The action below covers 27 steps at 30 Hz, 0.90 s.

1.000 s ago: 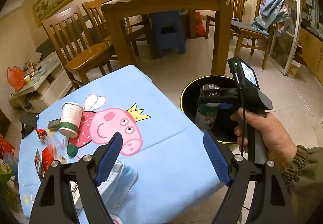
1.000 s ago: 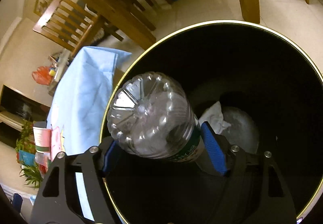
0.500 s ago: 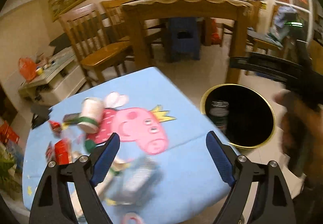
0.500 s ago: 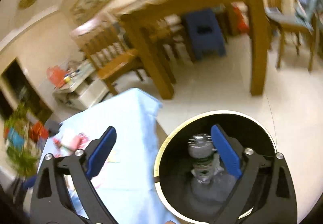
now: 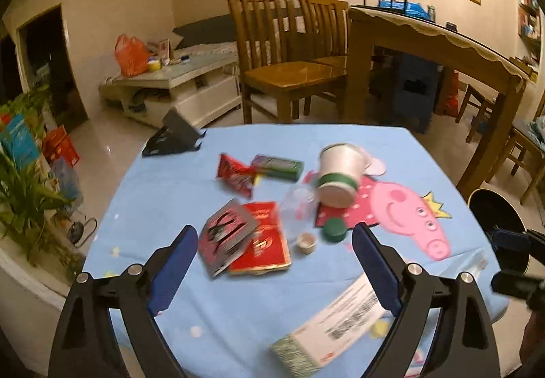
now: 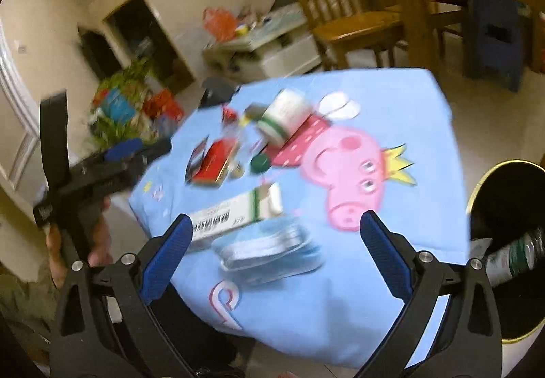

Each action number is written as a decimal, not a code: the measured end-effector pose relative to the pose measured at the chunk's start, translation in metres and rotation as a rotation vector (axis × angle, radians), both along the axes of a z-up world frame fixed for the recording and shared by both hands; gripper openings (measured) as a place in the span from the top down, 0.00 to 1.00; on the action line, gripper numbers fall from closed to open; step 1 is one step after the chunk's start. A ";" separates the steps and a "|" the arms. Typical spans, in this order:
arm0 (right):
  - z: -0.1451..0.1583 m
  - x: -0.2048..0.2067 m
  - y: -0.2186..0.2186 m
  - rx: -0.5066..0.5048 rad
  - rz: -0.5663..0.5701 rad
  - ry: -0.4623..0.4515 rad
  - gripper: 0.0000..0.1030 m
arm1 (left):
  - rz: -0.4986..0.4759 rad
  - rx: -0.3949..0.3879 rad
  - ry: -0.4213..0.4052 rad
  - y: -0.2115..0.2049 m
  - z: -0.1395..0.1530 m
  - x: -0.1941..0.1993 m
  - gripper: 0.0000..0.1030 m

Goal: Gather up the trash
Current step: 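Grasp the blue face mask with the right gripper while the left grasps the white ointment box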

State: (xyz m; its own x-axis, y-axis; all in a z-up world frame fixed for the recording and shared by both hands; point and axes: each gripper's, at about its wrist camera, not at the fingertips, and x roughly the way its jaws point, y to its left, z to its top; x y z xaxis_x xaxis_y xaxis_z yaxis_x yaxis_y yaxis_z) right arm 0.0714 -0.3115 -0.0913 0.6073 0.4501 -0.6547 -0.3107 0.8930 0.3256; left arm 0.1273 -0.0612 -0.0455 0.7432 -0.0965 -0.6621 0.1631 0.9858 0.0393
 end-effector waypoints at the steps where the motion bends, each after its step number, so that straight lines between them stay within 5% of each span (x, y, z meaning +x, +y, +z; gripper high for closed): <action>1: -0.006 -0.001 0.011 -0.042 0.012 -0.003 0.06 | 0.002 -0.004 0.010 0.007 -0.004 0.000 0.14; 4: -0.024 -0.007 0.024 -0.094 0.053 0.011 0.11 | -0.015 -0.025 0.043 0.021 -0.015 -0.002 0.14; 6: -0.037 -0.002 0.031 -0.133 0.071 0.070 0.69 | -0.041 -0.027 0.058 0.024 -0.021 -0.004 0.14; 8: -0.038 -0.003 0.017 -0.076 0.059 0.082 0.76 | -0.071 -0.018 0.058 0.022 -0.024 -0.010 0.14; 19: 0.037 -0.036 -0.067 0.211 -0.057 -0.092 0.82 | -0.421 0.033 0.127 -0.020 -0.047 -0.014 0.14; 27: 0.044 -0.040 -0.088 0.216 -0.080 -0.078 0.82 | -0.548 0.166 0.169 -0.054 -0.074 -0.010 0.14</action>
